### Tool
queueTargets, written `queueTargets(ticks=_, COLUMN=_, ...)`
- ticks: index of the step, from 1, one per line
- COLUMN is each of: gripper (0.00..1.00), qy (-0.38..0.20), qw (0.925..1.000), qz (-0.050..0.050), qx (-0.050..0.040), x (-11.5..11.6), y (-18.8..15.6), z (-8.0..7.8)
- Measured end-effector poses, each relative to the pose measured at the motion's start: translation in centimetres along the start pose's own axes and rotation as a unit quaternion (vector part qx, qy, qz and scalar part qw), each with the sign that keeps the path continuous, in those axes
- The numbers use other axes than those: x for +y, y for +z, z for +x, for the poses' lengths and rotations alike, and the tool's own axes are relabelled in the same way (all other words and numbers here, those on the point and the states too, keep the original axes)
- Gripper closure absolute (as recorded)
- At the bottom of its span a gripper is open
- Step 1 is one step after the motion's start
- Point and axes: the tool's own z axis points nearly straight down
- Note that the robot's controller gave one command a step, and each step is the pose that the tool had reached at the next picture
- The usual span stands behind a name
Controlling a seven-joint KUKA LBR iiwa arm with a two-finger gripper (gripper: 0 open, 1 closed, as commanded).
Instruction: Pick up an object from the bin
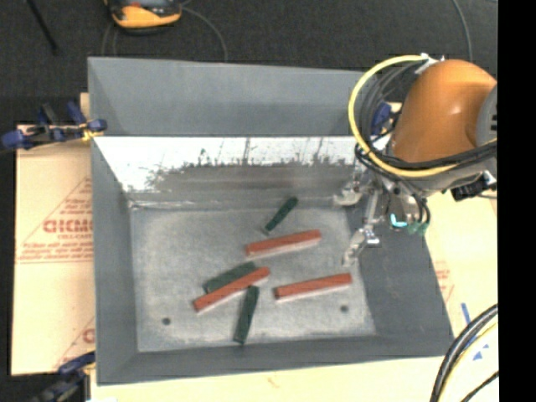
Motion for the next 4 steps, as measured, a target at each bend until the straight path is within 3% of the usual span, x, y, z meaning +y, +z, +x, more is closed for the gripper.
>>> queueTargets(ticks=1, gripper=0.0, qy=-0.001, qw=1.0, qz=0.001, qx=-0.0037, x=0.0, y=-0.4, z=-0.1)
queueTargets(ticks=2, gripper=0.0, qy=-0.023, qw=0.9997, qz=0.001, qx=-0.0069, x=0.2, y=4.8, z=0.4)
queueTargets(ticks=3, gripper=1.0, qy=-0.028, qw=0.9996, qz=0.0, qx=0.0006, x=0.1, y=14.0, z=0.9)
queueTargets(ticks=4, gripper=1.0, qy=-0.029, qw=0.9996, qz=0.0, qx=0.0006, x=0.1, y=14.0, z=0.9)
